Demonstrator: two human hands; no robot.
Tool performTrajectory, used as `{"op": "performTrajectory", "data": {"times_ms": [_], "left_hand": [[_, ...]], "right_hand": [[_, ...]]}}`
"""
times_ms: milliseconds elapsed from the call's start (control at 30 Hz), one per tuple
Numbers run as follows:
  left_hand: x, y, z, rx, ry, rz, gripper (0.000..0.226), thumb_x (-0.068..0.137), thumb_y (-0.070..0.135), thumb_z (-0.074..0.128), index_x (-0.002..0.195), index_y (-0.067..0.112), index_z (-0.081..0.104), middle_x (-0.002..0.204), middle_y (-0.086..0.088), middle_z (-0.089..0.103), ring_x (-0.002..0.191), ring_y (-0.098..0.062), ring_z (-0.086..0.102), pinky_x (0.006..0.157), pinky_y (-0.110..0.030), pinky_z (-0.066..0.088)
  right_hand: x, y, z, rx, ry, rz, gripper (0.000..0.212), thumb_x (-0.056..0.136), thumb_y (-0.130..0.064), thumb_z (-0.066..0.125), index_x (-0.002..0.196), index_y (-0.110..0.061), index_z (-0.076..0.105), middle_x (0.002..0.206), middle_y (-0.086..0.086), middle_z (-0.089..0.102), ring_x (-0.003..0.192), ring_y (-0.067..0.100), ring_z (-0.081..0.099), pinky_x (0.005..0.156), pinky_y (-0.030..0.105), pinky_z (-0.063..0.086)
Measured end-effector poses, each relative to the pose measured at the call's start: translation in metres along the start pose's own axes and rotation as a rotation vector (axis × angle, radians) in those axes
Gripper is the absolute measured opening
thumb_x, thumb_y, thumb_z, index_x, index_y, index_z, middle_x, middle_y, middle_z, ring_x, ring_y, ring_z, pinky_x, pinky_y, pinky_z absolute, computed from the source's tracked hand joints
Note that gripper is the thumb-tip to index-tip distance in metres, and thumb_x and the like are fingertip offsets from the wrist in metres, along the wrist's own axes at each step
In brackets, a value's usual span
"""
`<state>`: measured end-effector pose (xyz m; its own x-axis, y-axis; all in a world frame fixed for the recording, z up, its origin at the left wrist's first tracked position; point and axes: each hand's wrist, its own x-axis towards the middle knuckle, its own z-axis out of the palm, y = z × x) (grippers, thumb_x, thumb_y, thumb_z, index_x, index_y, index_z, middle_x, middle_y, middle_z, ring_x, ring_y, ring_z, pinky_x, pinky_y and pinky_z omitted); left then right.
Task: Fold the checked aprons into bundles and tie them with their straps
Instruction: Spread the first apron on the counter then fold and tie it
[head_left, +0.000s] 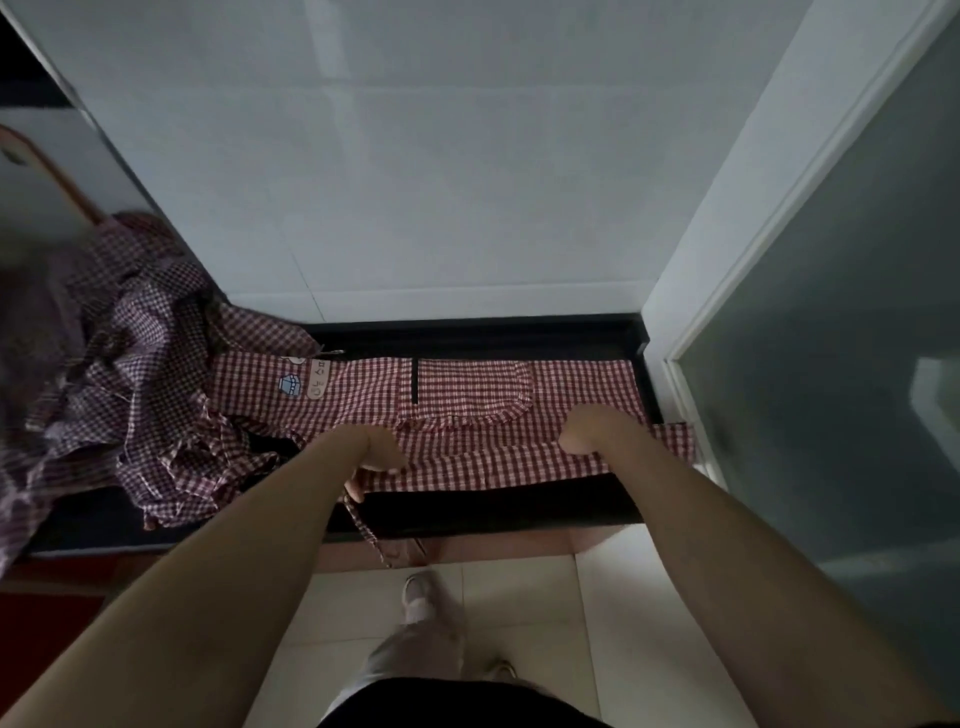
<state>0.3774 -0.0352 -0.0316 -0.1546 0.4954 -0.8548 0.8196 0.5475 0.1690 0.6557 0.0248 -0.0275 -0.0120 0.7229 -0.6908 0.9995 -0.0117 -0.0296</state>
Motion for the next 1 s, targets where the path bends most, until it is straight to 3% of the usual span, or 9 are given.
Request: {"op": "performTrajectory", "data": {"times_ms": [100, 200, 267, 333, 433, 600, 733, 867, 1000], "left_hand": [[0.017, 0.005, -0.035, -0.027, 0.041, 0.065, 0.042, 0.095, 0.023, 0.060, 0.130, 0.003, 0.050, 0.128, -0.015, 0.047, 0.089, -0.028, 0.065, 0.056, -0.027, 0.058], [0.041, 0.013, -0.060, 0.164, 0.295, 0.177, 0.019, 0.094, 0.018, 0.057, 0.103, 0.005, 0.067, 0.100, -0.010, 0.067, 0.079, -0.018, 0.067, 0.068, -0.025, 0.055], [0.060, 0.018, -0.064, 0.263, 0.422, 0.209, 0.017, 0.095, 0.018, 0.055, 0.099, 0.009, 0.068, 0.101, -0.009, 0.068, 0.087, -0.018, 0.062, 0.080, -0.030, 0.053], [0.078, 0.025, -0.066, 0.317, 0.515, 0.213, 0.018, 0.097, 0.019, 0.050, 0.102, 0.015, 0.067, 0.104, -0.005, 0.066, 0.087, -0.018, 0.056, 0.078, -0.032, 0.049], [0.098, 0.032, -0.066, 0.432, 0.598, 0.223, 0.022, 0.100, 0.022, 0.045, 0.109, 0.025, 0.065, 0.102, -0.001, 0.067, 0.091, -0.021, 0.059, 0.091, -0.036, 0.044], [0.142, 0.032, -0.070, 0.414, 0.588, 0.310, 0.029, 0.101, 0.022, 0.041, 0.121, 0.018, 0.062, 0.119, -0.007, 0.057, 0.106, -0.025, 0.057, 0.098, -0.041, 0.043], [0.161, 0.032, -0.076, 0.383, 0.505, 0.284, 0.031, 0.101, 0.030, 0.045, 0.120, 0.012, 0.060, 0.125, -0.009, 0.049, 0.110, -0.025, 0.052, 0.085, -0.039, 0.050], [0.165, 0.037, -0.086, 0.510, 0.325, 0.112, 0.034, 0.095, 0.044, 0.054, 0.108, 0.014, 0.065, 0.097, -0.001, 0.061, 0.083, -0.015, 0.059, 0.070, -0.029, 0.050], [0.163, 0.052, -0.086, 0.772, 0.363, 0.035, 0.036, 0.095, 0.039, 0.054, 0.120, 0.015, 0.062, 0.113, -0.004, 0.061, 0.102, -0.019, 0.058, 0.091, -0.032, 0.046]], "right_hand": [[0.013, -0.009, -0.014, -0.002, 0.023, 0.022, 0.047, 0.099, -0.030, 0.051, 0.140, -0.007, 0.049, 0.136, 0.015, 0.054, 0.120, 0.030, 0.055, 0.102, 0.040, 0.045], [0.037, -0.016, -0.015, -0.073, 0.233, 0.043, 0.030, 0.100, -0.030, 0.050, 0.120, -0.011, 0.063, 0.101, 0.006, 0.063, 0.098, 0.022, 0.062, 0.087, 0.035, 0.049], [0.055, -0.023, -0.014, -0.137, 0.271, 0.080, 0.024, 0.100, -0.030, 0.050, 0.113, -0.015, 0.064, 0.099, 0.003, 0.063, 0.098, 0.022, 0.060, 0.096, 0.039, 0.043], [0.074, -0.028, -0.014, -0.220, 0.294, 0.112, 0.020, 0.099, -0.032, 0.051, 0.108, -0.020, 0.064, 0.104, 0.002, 0.065, 0.108, 0.023, 0.058, 0.111, 0.048, 0.028], [0.092, -0.027, -0.013, -0.283, 0.266, 0.154, 0.017, 0.099, -0.031, 0.052, 0.104, -0.021, 0.065, 0.104, 0.001, 0.067, 0.113, 0.024, 0.058, 0.117, 0.053, 0.014], [0.120, -0.021, -0.006, -0.232, 0.250, 0.177, 0.019, 0.098, -0.024, 0.052, 0.082, -0.020, 0.059, 0.077, -0.002, 0.057, 0.099, 0.021, 0.062, 0.118, 0.051, 0.016], [0.133, -0.013, -0.001, -0.213, 0.337, 0.133, 0.017, 0.101, -0.025, 0.048, 0.098, -0.018, 0.064, 0.091, 0.000, 0.066, 0.095, 0.021, 0.062, 0.117, 0.051, 0.021], [0.138, -0.020, -0.004, -0.257, 0.301, 0.073, 0.022, 0.101, -0.025, 0.047, 0.117, -0.018, 0.061, 0.108, 0.004, 0.067, 0.106, 0.023, 0.061, 0.117, 0.052, 0.020], [0.140, -0.026, -0.007, -0.293, 0.268, 0.028, 0.025, 0.101, -0.028, 0.050, 0.123, -0.019, 0.059, 0.116, 0.004, 0.066, 0.114, 0.024, 0.058, 0.116, 0.052, 0.025]]}}
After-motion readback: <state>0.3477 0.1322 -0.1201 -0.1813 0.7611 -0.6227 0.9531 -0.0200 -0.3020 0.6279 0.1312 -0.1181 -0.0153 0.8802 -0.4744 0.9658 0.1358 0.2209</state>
